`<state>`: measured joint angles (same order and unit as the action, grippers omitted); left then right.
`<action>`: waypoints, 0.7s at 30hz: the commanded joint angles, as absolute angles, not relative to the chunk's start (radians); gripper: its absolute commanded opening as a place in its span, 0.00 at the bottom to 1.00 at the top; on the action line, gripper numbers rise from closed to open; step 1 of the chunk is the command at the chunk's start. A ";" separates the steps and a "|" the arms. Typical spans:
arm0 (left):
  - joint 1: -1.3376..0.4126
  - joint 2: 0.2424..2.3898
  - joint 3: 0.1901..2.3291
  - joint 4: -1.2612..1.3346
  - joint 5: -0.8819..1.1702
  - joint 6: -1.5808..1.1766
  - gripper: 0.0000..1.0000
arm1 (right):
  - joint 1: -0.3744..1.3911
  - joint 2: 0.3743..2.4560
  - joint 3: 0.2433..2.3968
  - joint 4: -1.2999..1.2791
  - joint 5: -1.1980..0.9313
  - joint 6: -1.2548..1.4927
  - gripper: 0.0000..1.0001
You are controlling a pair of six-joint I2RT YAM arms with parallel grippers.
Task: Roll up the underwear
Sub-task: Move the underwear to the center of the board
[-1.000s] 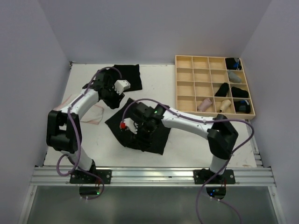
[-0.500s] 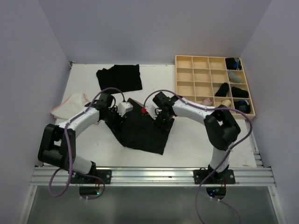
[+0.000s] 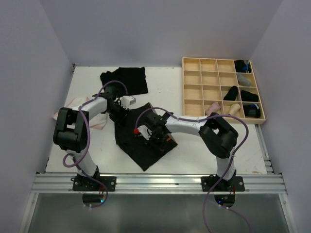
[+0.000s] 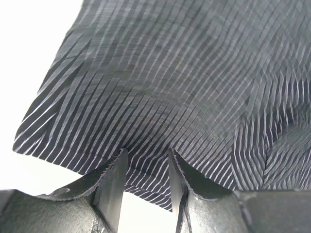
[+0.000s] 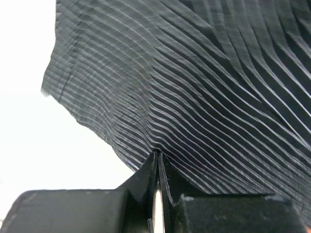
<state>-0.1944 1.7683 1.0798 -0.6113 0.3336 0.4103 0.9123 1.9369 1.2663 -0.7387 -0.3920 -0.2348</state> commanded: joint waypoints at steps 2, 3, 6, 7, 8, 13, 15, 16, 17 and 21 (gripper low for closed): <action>-0.179 1.865 1.201 -0.609 0.350 0.416 0.43 | 0.971 1.928 1.242 -0.628 -0.552 -0.076 0.07; -0.181 1.884 1.221 -0.615 0.388 0.419 0.44 | 0.979 1.928 1.250 -0.617 -0.575 -0.058 0.08; -0.181 1.894 1.265 -0.646 0.449 0.433 0.44 | 1.034 1.928 1.288 -0.588 -0.646 -0.025 0.18; -0.181 1.888 1.270 -0.653 0.462 0.449 0.44 | 1.046 1.925 1.308 -0.581 -0.688 -0.020 0.26; -0.181 1.879 1.267 -0.653 0.465 0.452 0.45 | 1.055 1.913 1.319 -0.577 -0.713 -0.008 0.30; -0.166 1.777 1.256 -0.646 0.525 0.477 0.45 | 0.982 1.789 1.374 -0.533 -0.753 0.031 0.36; -0.144 1.732 1.253 -0.621 0.544 0.468 0.46 | 0.866 1.743 1.385 -0.511 -0.758 0.049 0.37; -0.138 1.720 1.253 -0.603 0.545 0.456 0.46 | 0.823 1.740 1.411 -0.509 -0.737 0.046 0.38; -0.130 1.710 1.252 -0.569 0.543 0.451 0.47 | 0.746 1.741 1.433 -0.518 -0.679 0.010 0.38; -0.088 1.709 1.258 -0.503 0.561 0.413 0.50 | 0.598 1.825 1.610 -0.592 -0.562 -0.083 0.41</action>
<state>-0.1223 1.7267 1.2343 -0.5846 0.5098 0.4461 0.6765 1.8065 1.5005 -0.5701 -0.6552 -0.0185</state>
